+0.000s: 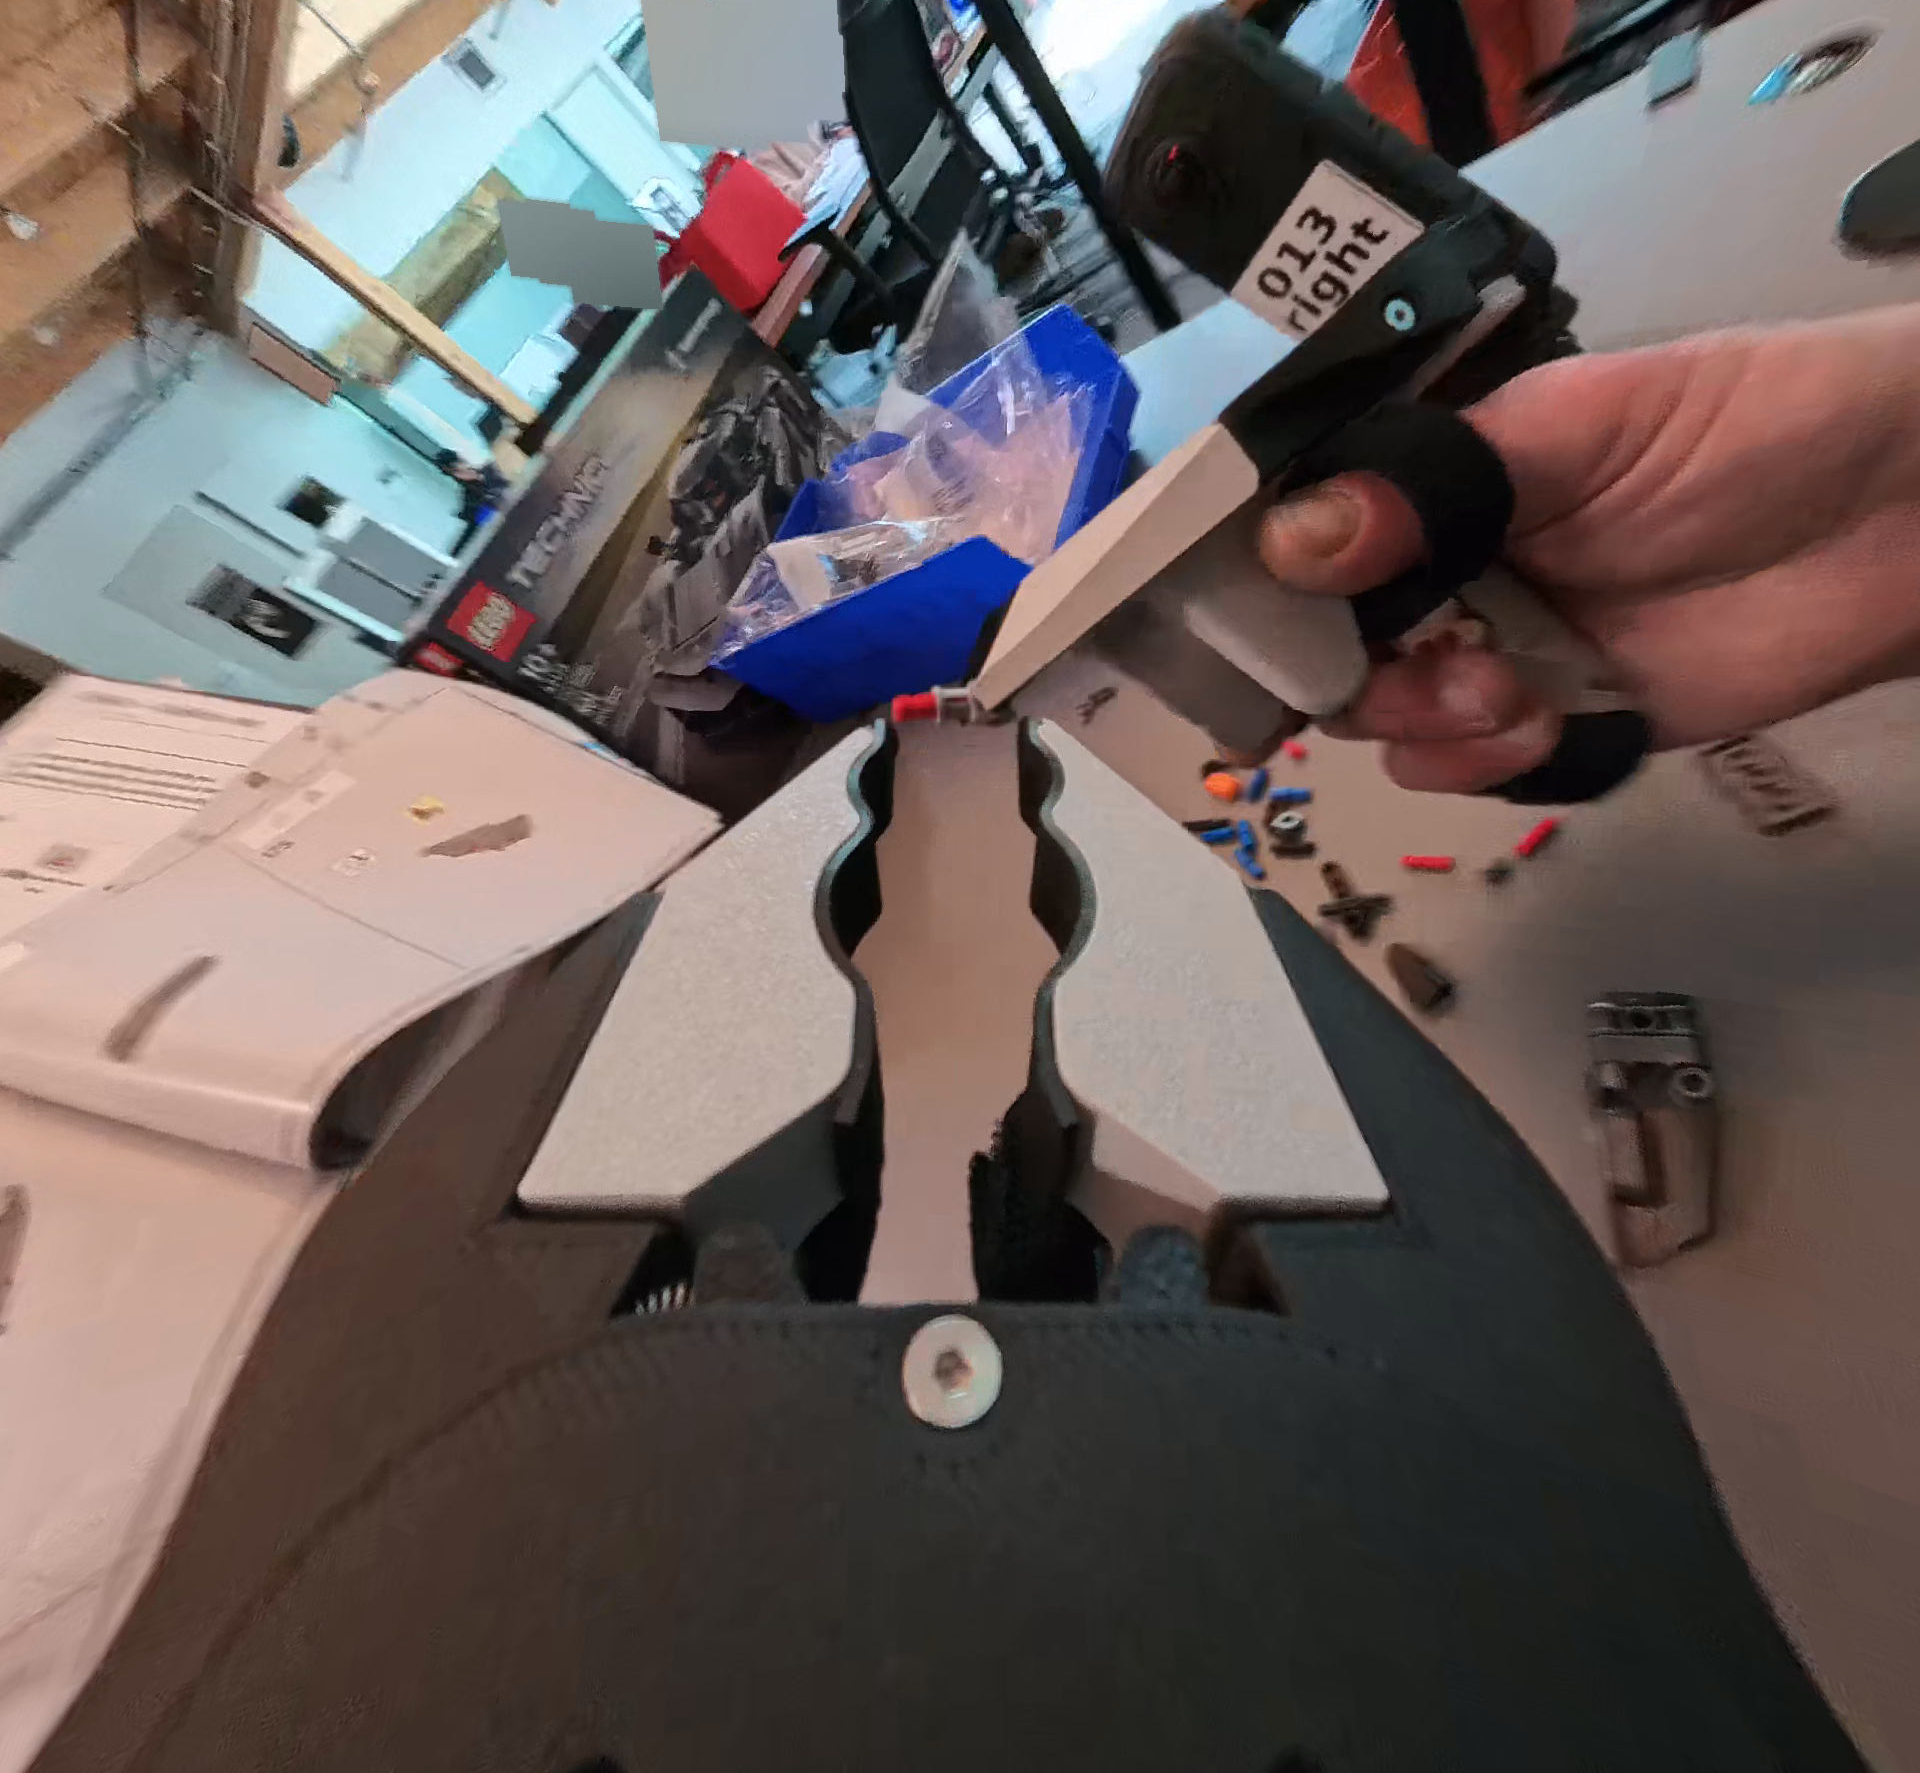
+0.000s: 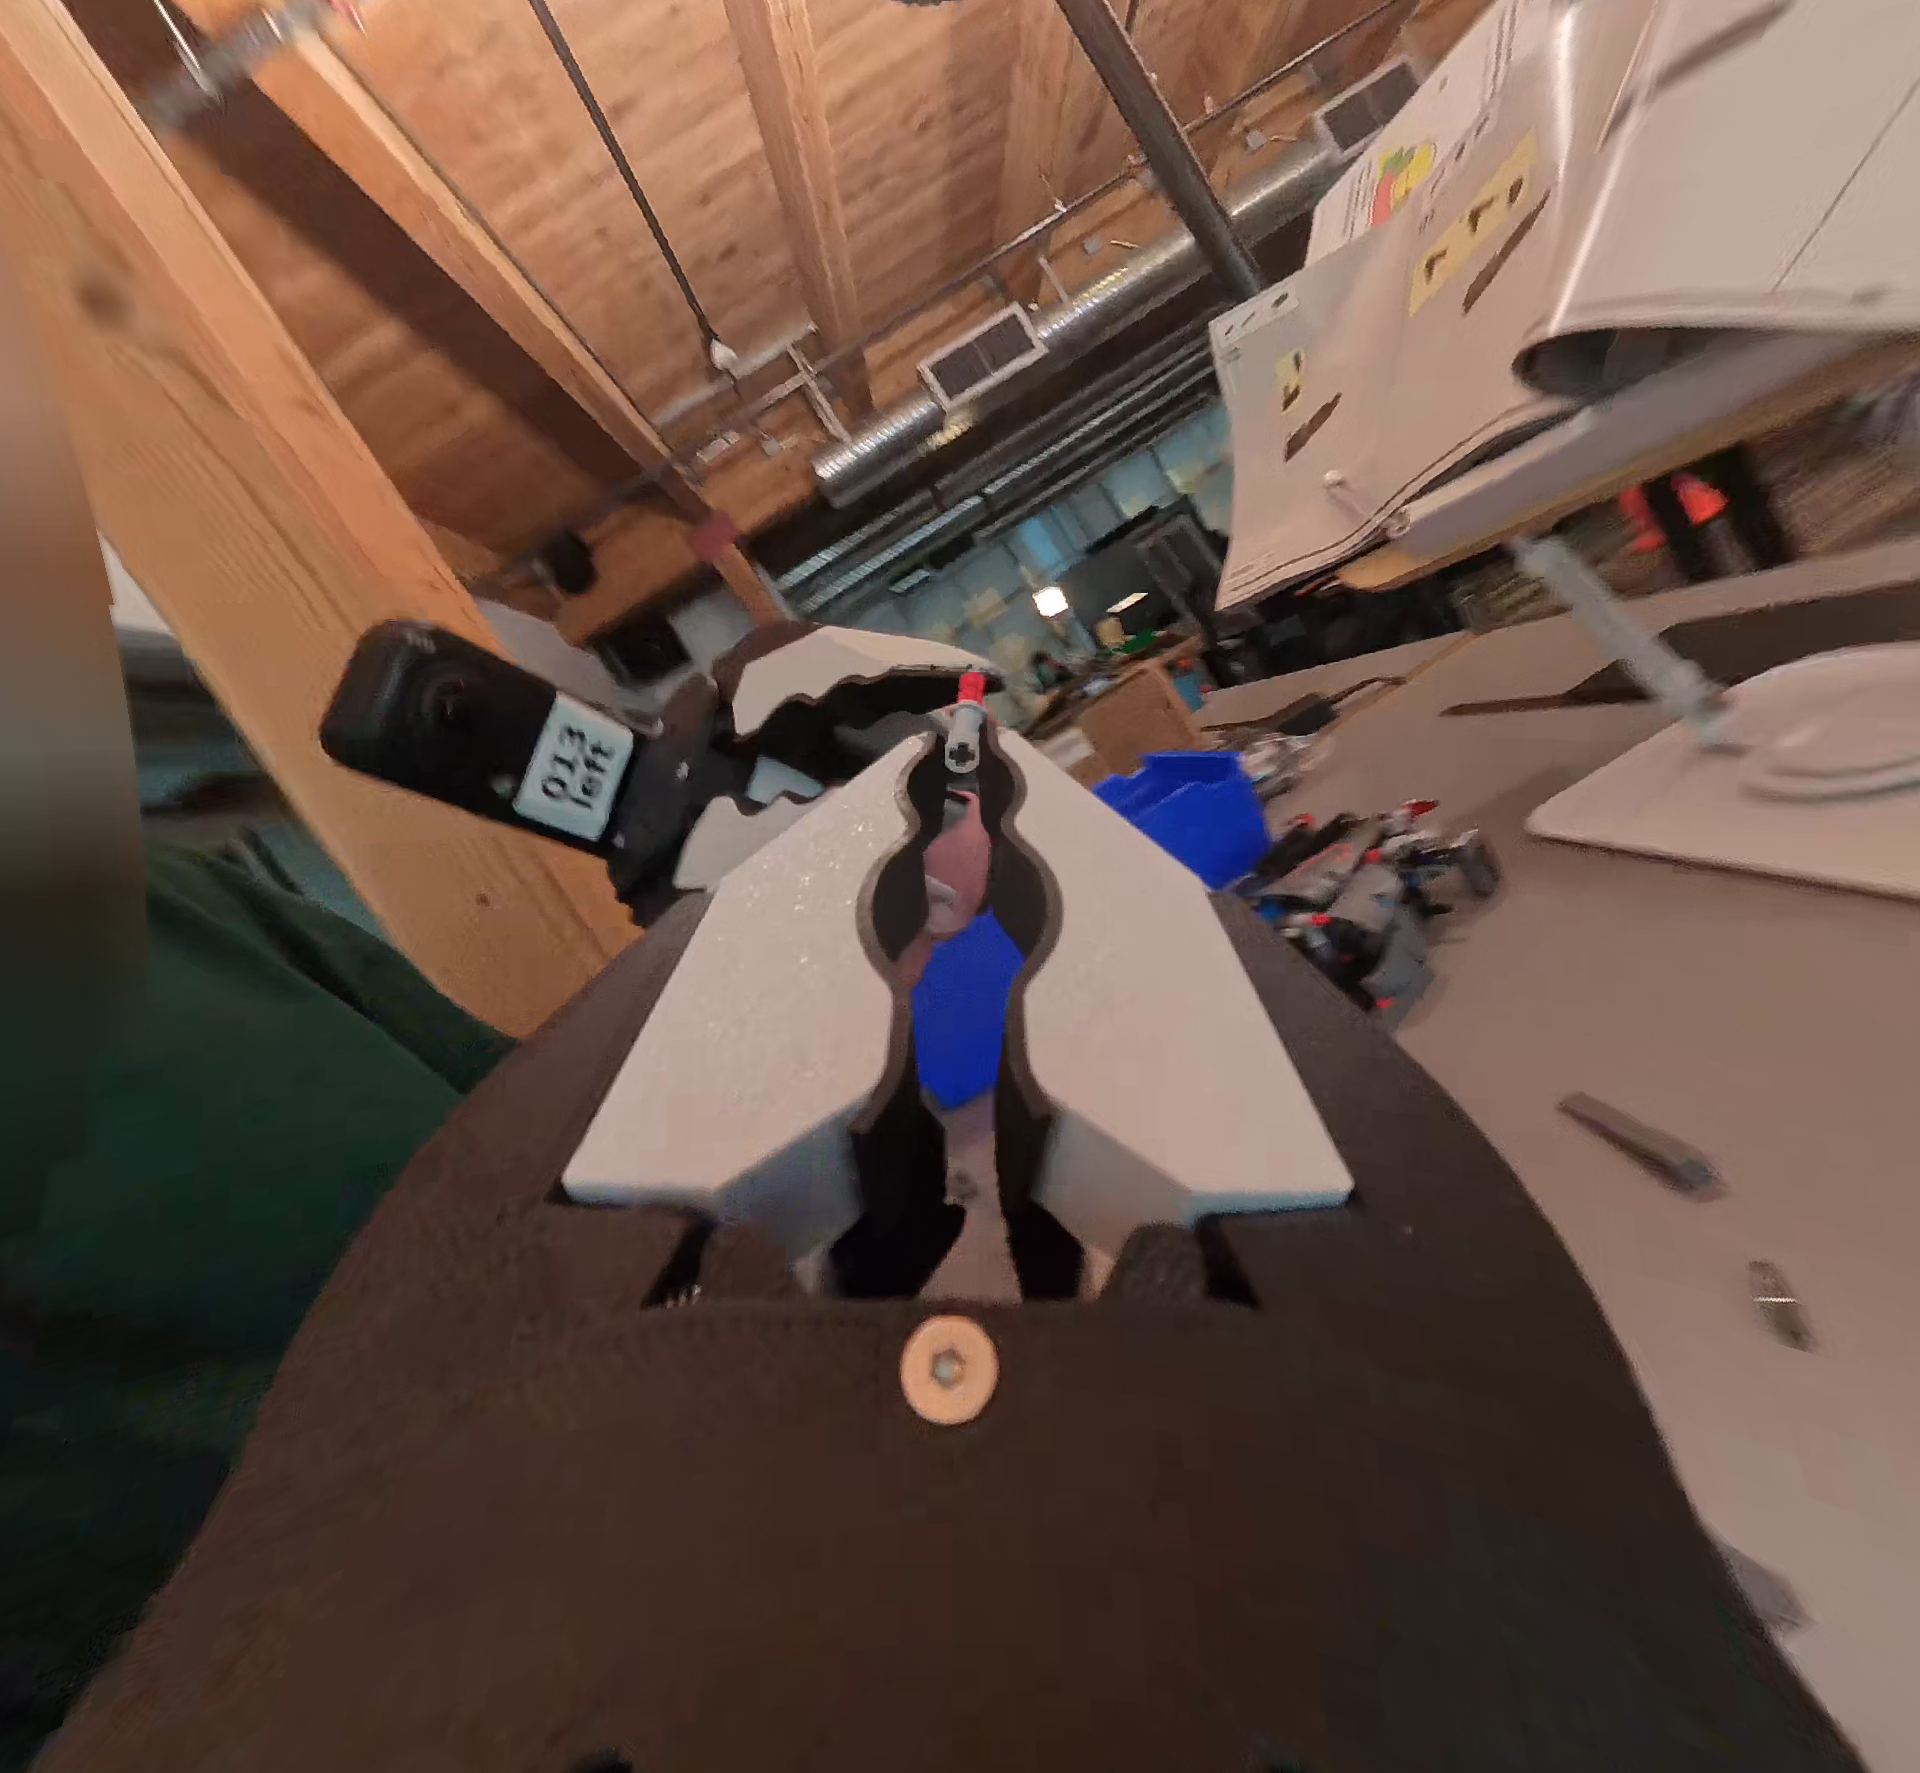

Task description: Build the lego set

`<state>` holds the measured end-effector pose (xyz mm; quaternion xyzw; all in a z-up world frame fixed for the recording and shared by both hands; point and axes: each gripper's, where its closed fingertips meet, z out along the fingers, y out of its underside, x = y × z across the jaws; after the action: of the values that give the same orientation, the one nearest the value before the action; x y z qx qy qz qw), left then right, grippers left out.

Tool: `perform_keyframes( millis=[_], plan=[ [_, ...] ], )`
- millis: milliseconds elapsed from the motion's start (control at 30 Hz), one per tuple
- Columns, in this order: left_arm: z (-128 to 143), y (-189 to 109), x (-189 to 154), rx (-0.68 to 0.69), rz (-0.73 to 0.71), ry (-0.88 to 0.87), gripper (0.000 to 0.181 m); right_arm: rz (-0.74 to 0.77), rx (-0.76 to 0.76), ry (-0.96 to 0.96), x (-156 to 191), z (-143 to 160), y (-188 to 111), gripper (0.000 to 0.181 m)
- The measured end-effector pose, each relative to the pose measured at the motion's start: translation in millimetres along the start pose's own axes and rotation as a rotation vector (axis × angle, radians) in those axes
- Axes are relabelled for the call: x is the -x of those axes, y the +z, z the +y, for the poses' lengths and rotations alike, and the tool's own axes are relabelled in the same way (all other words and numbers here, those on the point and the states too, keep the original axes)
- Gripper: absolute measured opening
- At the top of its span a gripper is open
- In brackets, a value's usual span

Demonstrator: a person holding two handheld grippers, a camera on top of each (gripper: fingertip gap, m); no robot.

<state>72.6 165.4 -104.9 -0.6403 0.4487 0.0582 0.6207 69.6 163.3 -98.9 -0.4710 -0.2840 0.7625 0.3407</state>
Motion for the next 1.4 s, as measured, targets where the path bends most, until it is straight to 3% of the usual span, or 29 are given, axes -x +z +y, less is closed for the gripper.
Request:
perform_keyframes(
  millis=[200, 367, 500, 567, 700, 1067, 1133, 1267, 1400],
  plan=[
    [-9, -30, 1, -0.088, 0.190, -0.261, 0.011, 0.122, 0.233, -0.641, 19, 3, -9, 0.003],
    [-8, -29, -16, -0.067, 0.326, -0.451, 0.013, 0.151, 0.377, -0.924, 28, 18, -10, 0.004],
    [-13, -35, -22, -0.125, 0.416, -0.644, 0.009, 0.163, 0.435, -1.047, 34, 31, -9, 0.005],
    [-14, -38, -28, -0.136, 0.458, -0.698, 0.004, 0.168, 0.450, -1.081, 36, 34, -10, 0.005],
    [-17, -42, -36, -0.136, 0.525, -0.782, 0.010, 0.182, 0.511, -1.177, 37, 44, -11, 0.005],
    [-13, -43, -51, -0.074, 0.572, -0.824, 0.004, 0.205, 0.560, -1.290, 45, 50, -10, 0.005],
    [-12, -43, -50, -0.079, 0.546, -0.822, 0.004, 0.216, 0.562, -1.276, 44, 50, -10, 0.005],
    [-4, -43, -45, -0.074, 0.451, -0.822, 0.004, 0.258, 0.562, -1.154, 36, 46, -16, 0.029],
    [8, -47, -46, -0.034, 0.362, -0.788, 0.004, 0.313, 0.690, -1.010, 16, 65, -36, 0.031]
  ],
)
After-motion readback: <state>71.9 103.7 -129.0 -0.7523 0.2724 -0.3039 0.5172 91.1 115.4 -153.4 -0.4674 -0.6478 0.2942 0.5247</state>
